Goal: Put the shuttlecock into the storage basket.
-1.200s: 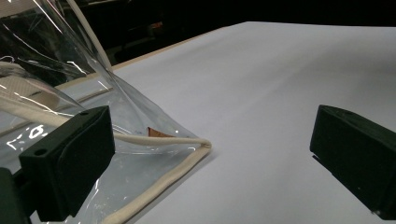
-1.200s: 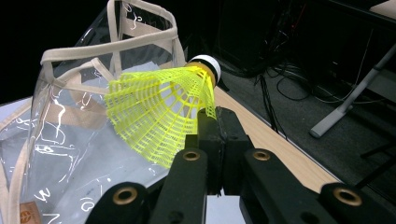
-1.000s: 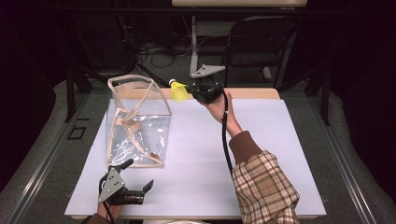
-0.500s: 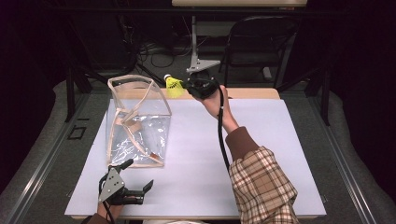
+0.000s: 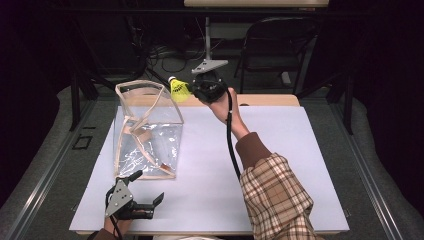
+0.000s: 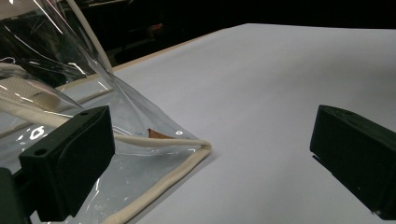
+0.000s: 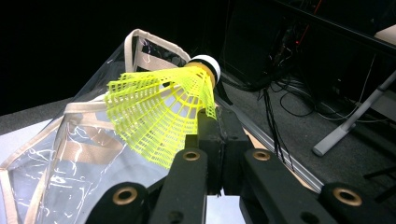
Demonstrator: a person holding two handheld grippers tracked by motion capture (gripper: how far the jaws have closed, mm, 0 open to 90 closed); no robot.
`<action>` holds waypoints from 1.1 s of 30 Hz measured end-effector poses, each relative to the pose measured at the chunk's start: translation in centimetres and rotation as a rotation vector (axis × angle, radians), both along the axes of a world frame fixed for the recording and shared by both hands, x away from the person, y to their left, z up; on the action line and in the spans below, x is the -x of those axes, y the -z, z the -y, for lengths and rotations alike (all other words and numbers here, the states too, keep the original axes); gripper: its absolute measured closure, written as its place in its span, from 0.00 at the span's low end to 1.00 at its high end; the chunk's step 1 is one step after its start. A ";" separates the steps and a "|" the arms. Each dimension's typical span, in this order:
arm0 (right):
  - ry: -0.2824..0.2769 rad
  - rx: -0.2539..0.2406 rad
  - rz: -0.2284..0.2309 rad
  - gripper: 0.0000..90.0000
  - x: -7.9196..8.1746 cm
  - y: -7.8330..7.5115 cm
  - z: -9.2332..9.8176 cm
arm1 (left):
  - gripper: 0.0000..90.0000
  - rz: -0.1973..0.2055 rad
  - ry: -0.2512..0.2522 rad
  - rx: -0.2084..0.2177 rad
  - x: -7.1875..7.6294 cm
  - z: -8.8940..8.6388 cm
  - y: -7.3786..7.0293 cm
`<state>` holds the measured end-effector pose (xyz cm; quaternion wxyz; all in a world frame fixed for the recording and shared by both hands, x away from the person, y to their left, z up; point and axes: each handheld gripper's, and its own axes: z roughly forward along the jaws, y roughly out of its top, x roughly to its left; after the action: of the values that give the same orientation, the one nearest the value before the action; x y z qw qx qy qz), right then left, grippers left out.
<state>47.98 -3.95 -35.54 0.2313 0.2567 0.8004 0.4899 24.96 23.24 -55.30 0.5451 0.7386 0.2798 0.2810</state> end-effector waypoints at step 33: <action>-0.012 -0.019 -0.017 1.00 -1.1 -1.0 -3.6 | 0.00 -0.001 0.000 0.009 0.0 0.0 0.0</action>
<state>49.08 -0.33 -34.51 0.2192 0.2582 0.7990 0.4969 24.94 23.28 -55.28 0.5484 0.7362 0.2813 0.2794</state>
